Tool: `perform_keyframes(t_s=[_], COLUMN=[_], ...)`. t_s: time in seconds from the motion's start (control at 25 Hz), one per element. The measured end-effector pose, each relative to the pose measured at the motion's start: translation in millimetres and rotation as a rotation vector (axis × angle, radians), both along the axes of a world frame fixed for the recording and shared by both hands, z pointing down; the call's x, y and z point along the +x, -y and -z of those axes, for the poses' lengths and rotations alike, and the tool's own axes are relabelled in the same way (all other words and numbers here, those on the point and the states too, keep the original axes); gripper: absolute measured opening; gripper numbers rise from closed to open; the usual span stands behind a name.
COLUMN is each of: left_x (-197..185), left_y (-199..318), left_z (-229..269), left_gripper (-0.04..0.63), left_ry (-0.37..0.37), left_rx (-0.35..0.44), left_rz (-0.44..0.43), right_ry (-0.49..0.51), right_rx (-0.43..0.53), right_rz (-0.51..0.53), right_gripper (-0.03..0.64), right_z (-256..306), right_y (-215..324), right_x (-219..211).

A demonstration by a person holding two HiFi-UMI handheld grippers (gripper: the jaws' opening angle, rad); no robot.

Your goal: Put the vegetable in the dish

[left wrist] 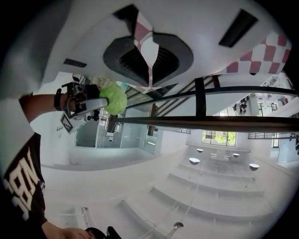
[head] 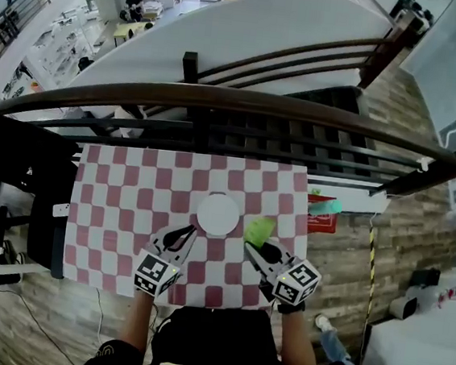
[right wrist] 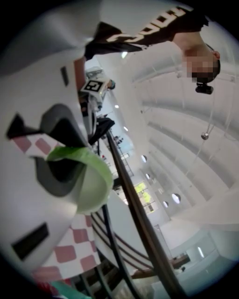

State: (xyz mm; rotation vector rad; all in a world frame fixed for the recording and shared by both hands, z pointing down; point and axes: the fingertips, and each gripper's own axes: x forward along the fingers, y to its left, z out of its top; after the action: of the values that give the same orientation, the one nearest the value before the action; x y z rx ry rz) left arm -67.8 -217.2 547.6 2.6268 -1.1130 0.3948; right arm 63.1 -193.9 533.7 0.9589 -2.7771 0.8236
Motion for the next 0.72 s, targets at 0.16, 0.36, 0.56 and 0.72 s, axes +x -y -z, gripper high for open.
perform_keyframes(t_s=[0.16, 0.36, 0.56, 0.72], left_x=[11.0, 37.7, 59.8, 73.0], left_y=[18.1, 26.1, 4.9, 3.6], left_z=[-33.5, -68.7, -86.8, -87.6], left_gripper=[0.071, 0.224, 0.371, 0.471], left_ry=[0.041, 0.12, 0.219, 0.232], left_rx=[-0.049, -0.089, -0.088, -0.044], left_rz=[-0.105, -0.294, -0.506, -0.651], right_ry=[0.017, 0.133, 0.432, 0.608], right_rx=[-0.088, -0.229, -0.39, -0.412], right_rz=[0.113, 0.213, 0.419, 0.523], right_gripper=[0.072, 0.072, 0.072, 0.072], right_z=[-38.9, -84.3, -86.4, -74.6], right_y=[19.9, 32.8, 20.6, 28.2], right_x=[-5.5, -17.4, -40.2, -54.0])
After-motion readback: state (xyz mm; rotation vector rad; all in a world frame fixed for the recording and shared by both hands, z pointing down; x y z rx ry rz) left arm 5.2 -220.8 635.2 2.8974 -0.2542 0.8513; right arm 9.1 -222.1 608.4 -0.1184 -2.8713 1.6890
